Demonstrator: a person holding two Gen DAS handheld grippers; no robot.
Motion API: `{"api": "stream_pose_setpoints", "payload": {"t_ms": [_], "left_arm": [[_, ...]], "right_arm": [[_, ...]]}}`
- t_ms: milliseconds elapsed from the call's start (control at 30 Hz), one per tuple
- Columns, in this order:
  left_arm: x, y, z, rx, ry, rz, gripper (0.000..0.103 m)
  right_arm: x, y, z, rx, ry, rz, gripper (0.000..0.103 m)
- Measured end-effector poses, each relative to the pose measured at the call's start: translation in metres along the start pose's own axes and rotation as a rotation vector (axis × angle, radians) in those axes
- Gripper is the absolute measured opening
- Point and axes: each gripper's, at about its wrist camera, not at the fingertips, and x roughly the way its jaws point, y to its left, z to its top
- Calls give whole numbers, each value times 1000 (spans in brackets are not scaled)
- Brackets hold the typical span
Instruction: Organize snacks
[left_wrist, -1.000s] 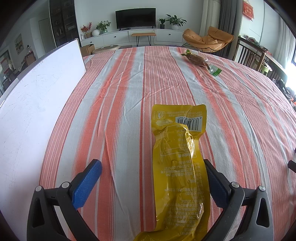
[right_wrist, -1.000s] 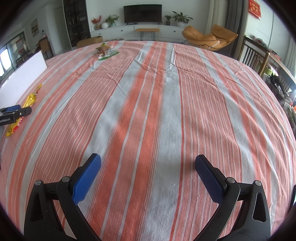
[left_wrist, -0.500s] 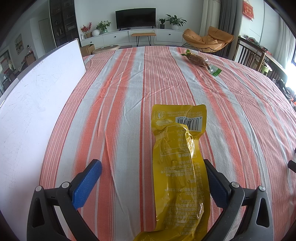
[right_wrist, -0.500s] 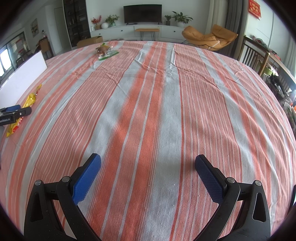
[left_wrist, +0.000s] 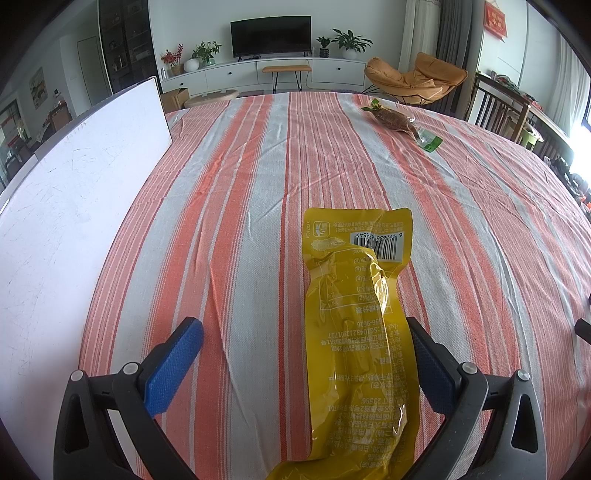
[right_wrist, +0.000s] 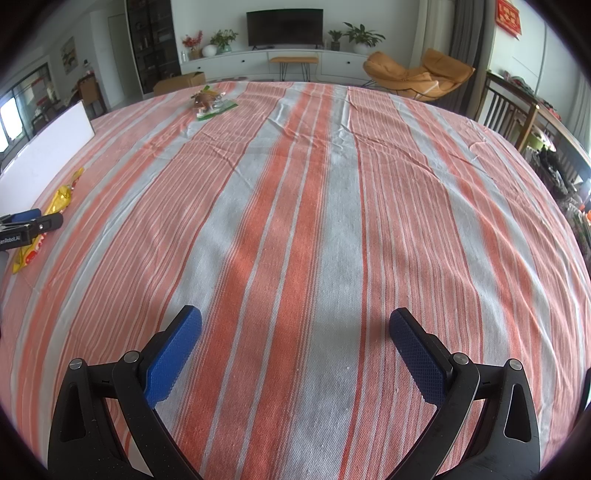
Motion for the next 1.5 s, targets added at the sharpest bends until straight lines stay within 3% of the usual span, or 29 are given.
{"api": "stream_pose_setpoints", "payload": {"t_ms": [1367,1500], "left_arm": [[0,0,0,-1,-2,0,103],[0,0,0,-1,-2,0,103]], "right_arm": [[0,-2,3,6,13,7,102],[7,5,50,28,-13,137,101]]}}
